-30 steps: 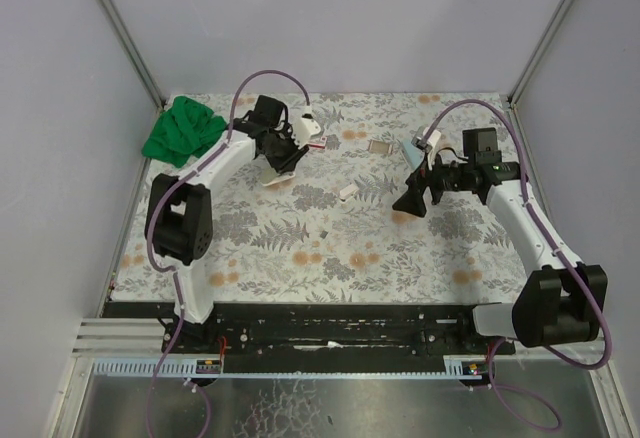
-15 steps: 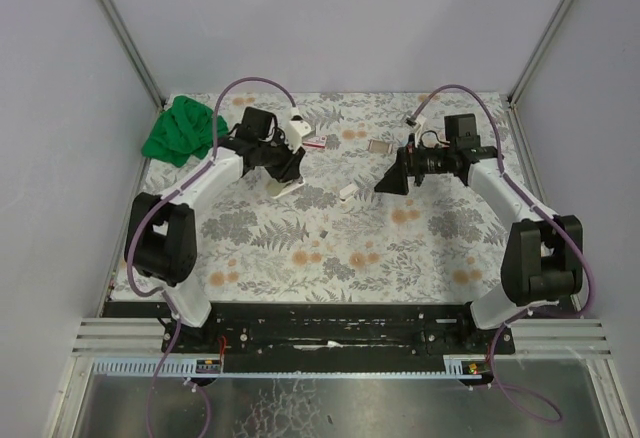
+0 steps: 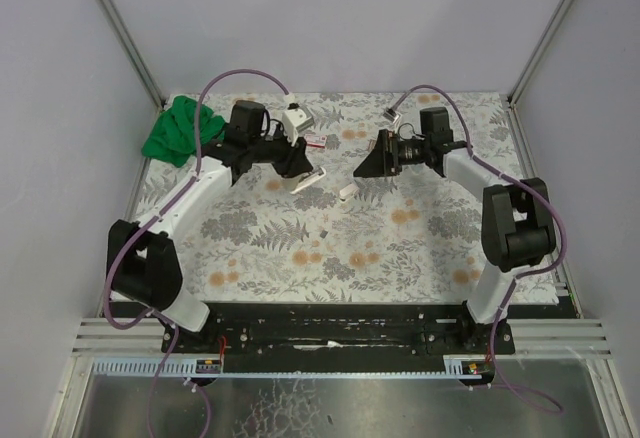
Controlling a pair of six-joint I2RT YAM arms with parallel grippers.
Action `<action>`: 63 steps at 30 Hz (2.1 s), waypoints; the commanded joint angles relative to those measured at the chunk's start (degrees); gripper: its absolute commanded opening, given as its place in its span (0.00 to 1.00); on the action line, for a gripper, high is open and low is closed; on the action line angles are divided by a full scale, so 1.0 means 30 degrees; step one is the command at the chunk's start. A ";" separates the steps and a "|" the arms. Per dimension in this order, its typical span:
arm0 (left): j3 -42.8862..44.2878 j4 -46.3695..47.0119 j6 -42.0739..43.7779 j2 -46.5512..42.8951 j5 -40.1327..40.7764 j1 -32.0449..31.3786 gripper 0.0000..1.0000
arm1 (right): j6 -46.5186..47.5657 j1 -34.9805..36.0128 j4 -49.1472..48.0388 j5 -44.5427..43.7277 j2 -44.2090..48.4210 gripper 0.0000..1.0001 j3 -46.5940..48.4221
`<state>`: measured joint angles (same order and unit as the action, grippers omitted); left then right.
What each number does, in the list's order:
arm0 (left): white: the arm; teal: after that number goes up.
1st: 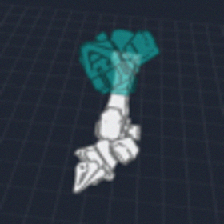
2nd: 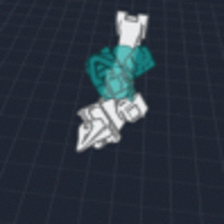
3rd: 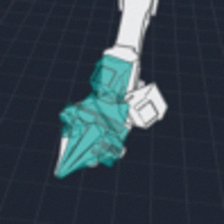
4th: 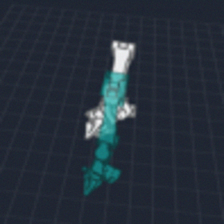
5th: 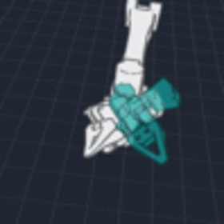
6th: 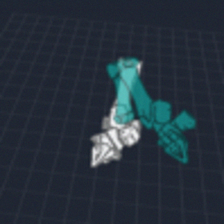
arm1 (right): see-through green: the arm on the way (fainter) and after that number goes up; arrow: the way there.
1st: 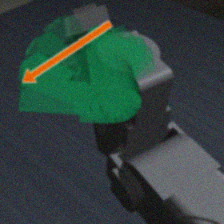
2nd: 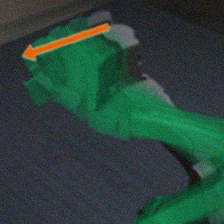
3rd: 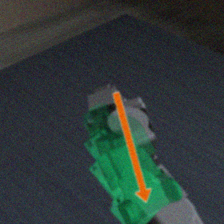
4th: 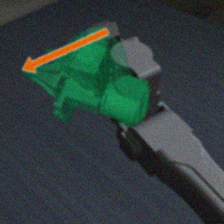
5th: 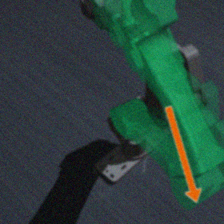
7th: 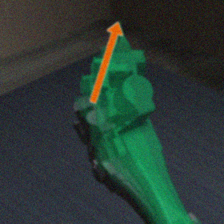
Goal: Unload the staples from the stapler
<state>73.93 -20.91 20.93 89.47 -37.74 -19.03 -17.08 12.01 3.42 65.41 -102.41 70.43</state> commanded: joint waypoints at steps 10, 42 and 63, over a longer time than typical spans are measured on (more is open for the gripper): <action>-0.0320 0.1606 -0.1414 -0.1848 -0.2022 -0.1729 0.00 | -1.0342 0.0800 -0.9435 0.2103 -0.1984 0.77 -0.0944; 0.0003 0.1607 -0.1761 -0.1971 -0.1744 -0.2293 0.00 | -1.3196 0.1924 -1.2964 0.2624 -0.3270 0.41 -0.2141; -0.0014 0.1593 -0.1385 -0.1567 -0.1222 -0.2623 0.00 | -1.5911 0.2669 -1.5547 0.3398 -0.4103 0.30 -0.2232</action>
<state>73.34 -20.14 16.32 85.17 -41.80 -26.28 -61.69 19.00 -37.95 73.23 -113.95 63.66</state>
